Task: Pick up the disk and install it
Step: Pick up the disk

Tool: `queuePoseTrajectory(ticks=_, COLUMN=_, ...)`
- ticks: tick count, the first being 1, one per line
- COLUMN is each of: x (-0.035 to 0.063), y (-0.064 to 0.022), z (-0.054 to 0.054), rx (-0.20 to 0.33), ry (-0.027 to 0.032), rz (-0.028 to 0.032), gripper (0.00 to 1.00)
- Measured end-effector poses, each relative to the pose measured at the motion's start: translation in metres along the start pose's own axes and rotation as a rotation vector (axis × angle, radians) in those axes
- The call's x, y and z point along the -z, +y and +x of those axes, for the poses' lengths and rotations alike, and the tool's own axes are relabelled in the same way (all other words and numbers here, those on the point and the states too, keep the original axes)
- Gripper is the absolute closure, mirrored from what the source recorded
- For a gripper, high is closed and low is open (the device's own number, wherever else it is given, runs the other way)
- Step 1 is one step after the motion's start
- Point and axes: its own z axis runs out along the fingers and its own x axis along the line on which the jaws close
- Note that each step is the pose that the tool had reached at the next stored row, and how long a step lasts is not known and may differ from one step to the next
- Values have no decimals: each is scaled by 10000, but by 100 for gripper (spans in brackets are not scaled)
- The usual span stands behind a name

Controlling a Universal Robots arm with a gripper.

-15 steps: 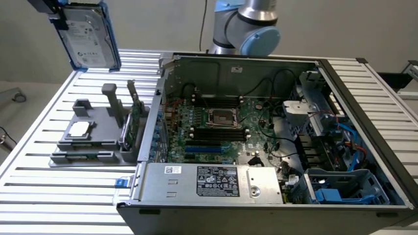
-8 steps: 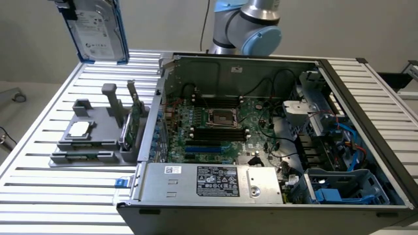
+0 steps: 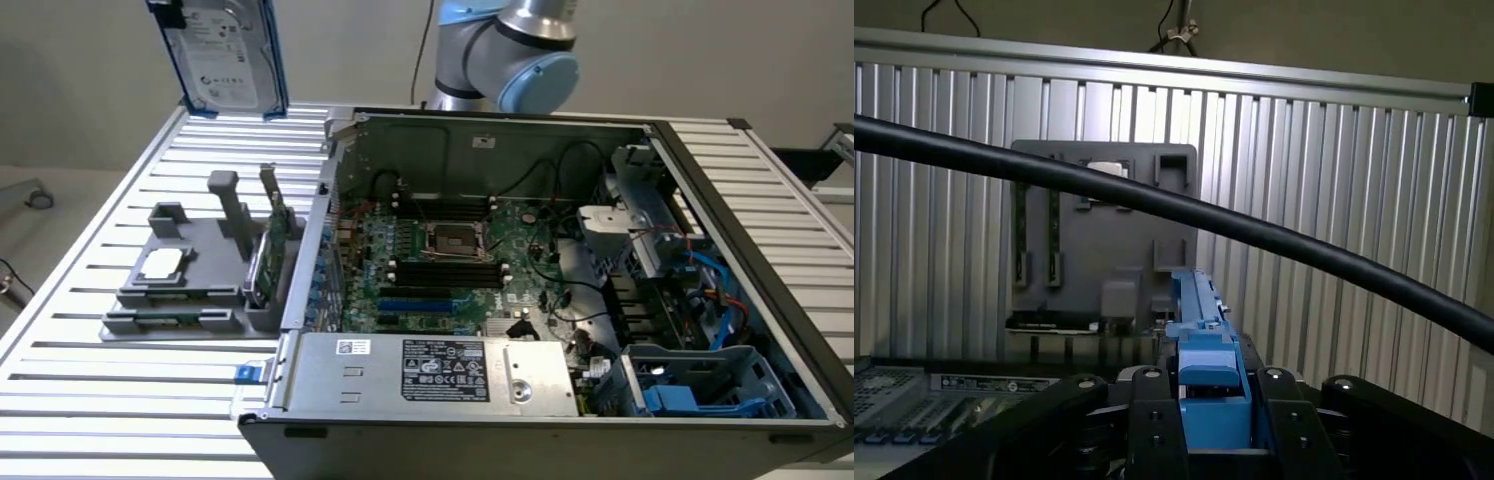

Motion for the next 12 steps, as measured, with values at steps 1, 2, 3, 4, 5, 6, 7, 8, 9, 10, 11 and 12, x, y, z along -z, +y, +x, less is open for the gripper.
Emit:
queuePoseTrajectory(ticks=1, x=14, y=-35, z=7, rx=2, ry=-49, rz=2, gripper=67)
queuePoseTrajectory(ticks=2, x=28, y=-71, z=15, rx=4, ry=-91, rz=5, gripper=67)
queuePoseTrajectory(ticks=3, x=43, y=-108, z=24, rx=6, ry=-129, rz=6, gripper=67)
queuePoseTrajectory(ticks=4, x=58, y=-145, z=33, rx=8, ry=-163, rz=8, gripper=67)
queuePoseTrajectory(ticks=5, x=73, y=-184, z=43, rx=9, ry=-193, rz=10, gripper=67)
queuePoseTrajectory(ticks=6, x=88, y=-227, z=55, rx=10, ry=-224, rz=13, gripper=67)
queuePoseTrajectory(ticks=7, x=102, y=-269, z=66, rx=12, ry=-251, rz=15, gripper=67)
queuePoseTrajectory(ticks=8, x=116, y=-313, z=78, rx=14, ry=-276, rz=15, gripper=67)
queuePoseTrajectory(ticks=9, x=125, y=-357, z=88, rx=14, ry=-309, rz=16, gripper=67)
queuePoseTrajectory(ticks=10, x=133, y=-401, z=98, rx=16, ry=-347, rz=18, gripper=67)
queuePoseTrajectory(ticks=11, x=140, y=-446, z=109, rx=18, ry=-383, rz=20, gripper=67)
queuePoseTrajectory(ticks=12, x=148, y=-490, z=121, rx=19, ry=-413, rz=21, gripper=67)
